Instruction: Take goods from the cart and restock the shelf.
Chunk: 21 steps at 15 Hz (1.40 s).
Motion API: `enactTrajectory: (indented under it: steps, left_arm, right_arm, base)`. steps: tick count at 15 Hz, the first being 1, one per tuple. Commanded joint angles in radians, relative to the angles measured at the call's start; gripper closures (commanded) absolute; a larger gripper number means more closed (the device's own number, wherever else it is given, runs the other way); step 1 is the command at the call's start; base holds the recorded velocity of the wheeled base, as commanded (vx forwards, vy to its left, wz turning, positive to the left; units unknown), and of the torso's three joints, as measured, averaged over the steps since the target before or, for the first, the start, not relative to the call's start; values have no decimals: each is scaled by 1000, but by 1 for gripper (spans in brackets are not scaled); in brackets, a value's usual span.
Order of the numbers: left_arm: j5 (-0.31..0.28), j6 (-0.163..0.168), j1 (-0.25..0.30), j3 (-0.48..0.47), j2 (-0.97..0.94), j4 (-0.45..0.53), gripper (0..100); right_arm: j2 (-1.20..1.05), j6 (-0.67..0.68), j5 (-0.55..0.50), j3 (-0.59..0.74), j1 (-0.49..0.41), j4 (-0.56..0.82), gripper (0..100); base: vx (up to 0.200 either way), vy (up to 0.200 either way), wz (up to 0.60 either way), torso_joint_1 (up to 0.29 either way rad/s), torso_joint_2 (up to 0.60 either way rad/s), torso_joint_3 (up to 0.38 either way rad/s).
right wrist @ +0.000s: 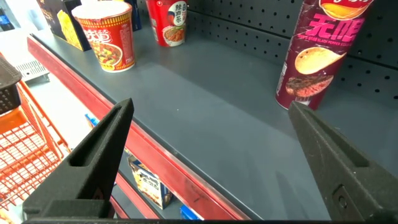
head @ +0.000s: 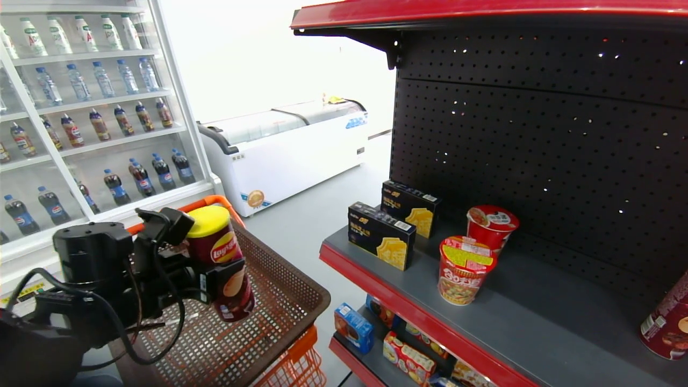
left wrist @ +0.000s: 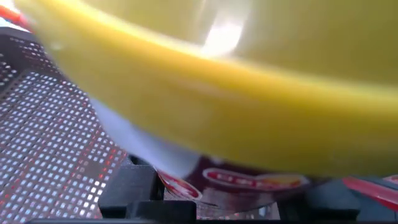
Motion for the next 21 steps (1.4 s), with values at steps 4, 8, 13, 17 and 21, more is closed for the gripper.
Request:
enactTrajectory:
  steps: [4,8,13,17,21]
  left_arm:
    - [70,-20,-4,73,-477,286,100]
    - [52,-65,-6,148,-692,390,100]
    - [177,-20,-24,197,-779,410,100]
    - [202,-19,-73,254,-819,401,100]
    - [197,-37,-72,360,-954,379,100]
  right_arm:
    - [1,0,0,-1,0,0,0]
    - [1,0,0,1,0,0,0]
    - [1,0,0,1,0,0,0]
    - [1,1,0,1,0,0,0]
    - [1,0,0,-1,0,0,0]
  base:
    - [0,0,0,0,0,0]
    - [0,0,0,0,0,0]
    - [0,0,0,0,0,0]
    - [0,0,0,0,0,0]
    - [0,0,0,0,0,0]
